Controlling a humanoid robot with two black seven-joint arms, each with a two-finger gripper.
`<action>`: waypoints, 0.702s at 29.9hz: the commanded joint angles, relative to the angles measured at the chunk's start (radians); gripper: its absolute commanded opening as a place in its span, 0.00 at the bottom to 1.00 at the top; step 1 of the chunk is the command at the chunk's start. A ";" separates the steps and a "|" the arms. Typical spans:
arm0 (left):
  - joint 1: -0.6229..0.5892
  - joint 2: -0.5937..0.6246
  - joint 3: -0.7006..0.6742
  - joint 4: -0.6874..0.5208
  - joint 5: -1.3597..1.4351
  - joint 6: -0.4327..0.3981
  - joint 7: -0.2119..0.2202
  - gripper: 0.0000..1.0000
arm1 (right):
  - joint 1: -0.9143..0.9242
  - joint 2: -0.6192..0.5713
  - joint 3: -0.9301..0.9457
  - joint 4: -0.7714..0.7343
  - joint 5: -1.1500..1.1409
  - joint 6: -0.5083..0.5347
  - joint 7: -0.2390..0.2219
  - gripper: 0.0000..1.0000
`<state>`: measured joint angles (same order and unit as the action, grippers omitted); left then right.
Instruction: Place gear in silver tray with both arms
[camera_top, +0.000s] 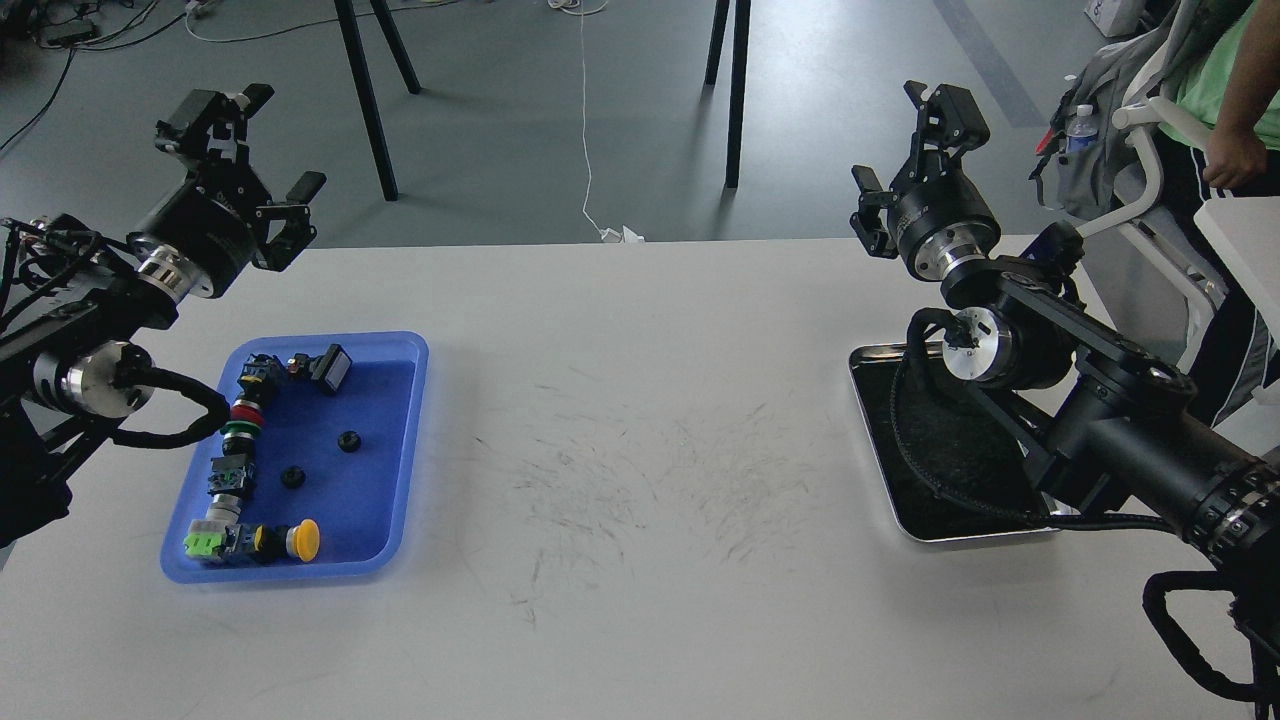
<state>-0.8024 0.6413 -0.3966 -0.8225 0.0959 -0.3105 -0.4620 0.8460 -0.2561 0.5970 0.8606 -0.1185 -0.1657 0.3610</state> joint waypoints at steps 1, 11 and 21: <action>-0.001 -0.003 -0.002 0.000 -0.002 0.001 0.000 0.99 | -0.001 0.000 0.000 0.000 -0.001 0.000 -0.002 0.99; -0.001 -0.006 -0.020 0.008 -0.007 0.019 -0.006 0.99 | -0.004 0.000 -0.002 0.000 -0.001 0.000 -0.001 0.99; -0.003 -0.008 -0.047 0.008 0.004 0.018 -0.003 0.99 | -0.004 -0.002 -0.002 0.000 -0.001 0.000 0.001 0.99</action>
<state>-0.8035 0.6322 -0.4439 -0.8136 0.0981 -0.2929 -0.4613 0.8421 -0.2562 0.5955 0.8605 -0.1196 -0.1657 0.3619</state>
